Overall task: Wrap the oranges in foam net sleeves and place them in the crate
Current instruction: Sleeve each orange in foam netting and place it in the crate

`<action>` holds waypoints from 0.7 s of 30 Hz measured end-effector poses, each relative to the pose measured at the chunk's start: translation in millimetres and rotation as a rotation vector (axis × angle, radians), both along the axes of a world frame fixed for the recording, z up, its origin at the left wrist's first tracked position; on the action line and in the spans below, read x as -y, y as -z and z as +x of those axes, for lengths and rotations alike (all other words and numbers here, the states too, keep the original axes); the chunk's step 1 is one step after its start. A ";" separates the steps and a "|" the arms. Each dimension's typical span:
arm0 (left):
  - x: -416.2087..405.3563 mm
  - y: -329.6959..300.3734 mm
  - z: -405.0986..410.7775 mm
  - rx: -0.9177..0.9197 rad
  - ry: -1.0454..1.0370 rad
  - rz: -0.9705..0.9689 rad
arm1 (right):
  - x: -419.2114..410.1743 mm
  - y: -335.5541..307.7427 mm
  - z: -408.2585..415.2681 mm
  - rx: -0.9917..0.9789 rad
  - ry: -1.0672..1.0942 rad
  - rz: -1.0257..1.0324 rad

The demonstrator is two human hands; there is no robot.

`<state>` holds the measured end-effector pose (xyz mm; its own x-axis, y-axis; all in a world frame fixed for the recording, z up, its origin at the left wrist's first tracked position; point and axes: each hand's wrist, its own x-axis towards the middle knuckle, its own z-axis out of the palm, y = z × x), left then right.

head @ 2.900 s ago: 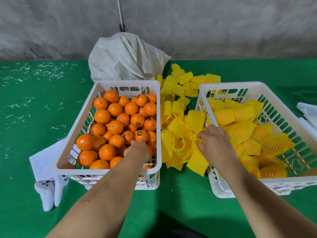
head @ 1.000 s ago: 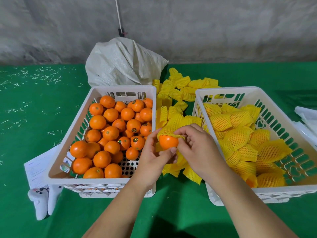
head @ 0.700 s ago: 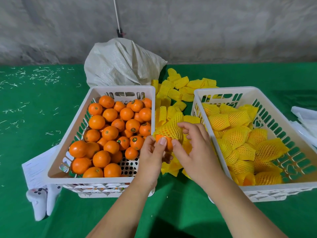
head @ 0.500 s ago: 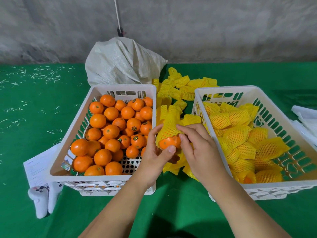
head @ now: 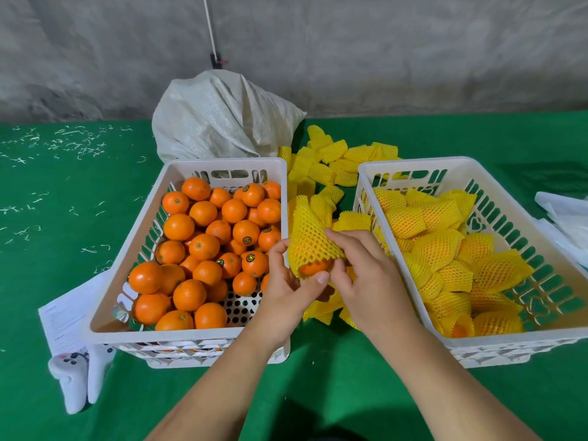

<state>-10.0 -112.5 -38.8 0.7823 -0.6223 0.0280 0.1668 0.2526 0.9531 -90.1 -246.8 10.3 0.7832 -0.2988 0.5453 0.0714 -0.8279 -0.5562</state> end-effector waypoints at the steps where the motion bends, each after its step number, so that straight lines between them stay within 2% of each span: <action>1: 0.0 -0.6 -0.7 0.017 0.000 0.013 | 1.0 -0.2 0.4 0.031 0.023 -0.015; 7: 3.2 -1.9 -1.7 -0.018 -0.128 -0.058 | -15.1 2.9 -3.1 0.168 -0.027 -0.073; 11: 2.3 1.4 0.4 -0.004 -0.120 -0.040 | -20.6 11.0 -3.2 -0.004 -0.007 0.181; 13: 2.1 3.2 2.0 -0.030 -0.108 -0.037 | -17.8 14.4 -4.8 -0.063 -0.026 0.237; 19: 1.5 1.0 4.0 -0.018 -0.096 -0.055 | -13.5 15.6 -6.2 0.137 0.044 0.256; 21: 2.1 2.4 5.7 -0.008 -0.103 -0.055 | -18.0 18.8 -8.3 0.145 0.023 0.250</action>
<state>-4.3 -114.6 -41.2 0.8423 -0.5364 0.0531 0.1450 0.3202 0.9362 -98.4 -228.8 -8.5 0.6941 -0.4546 0.5582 0.1481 -0.6686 -0.7287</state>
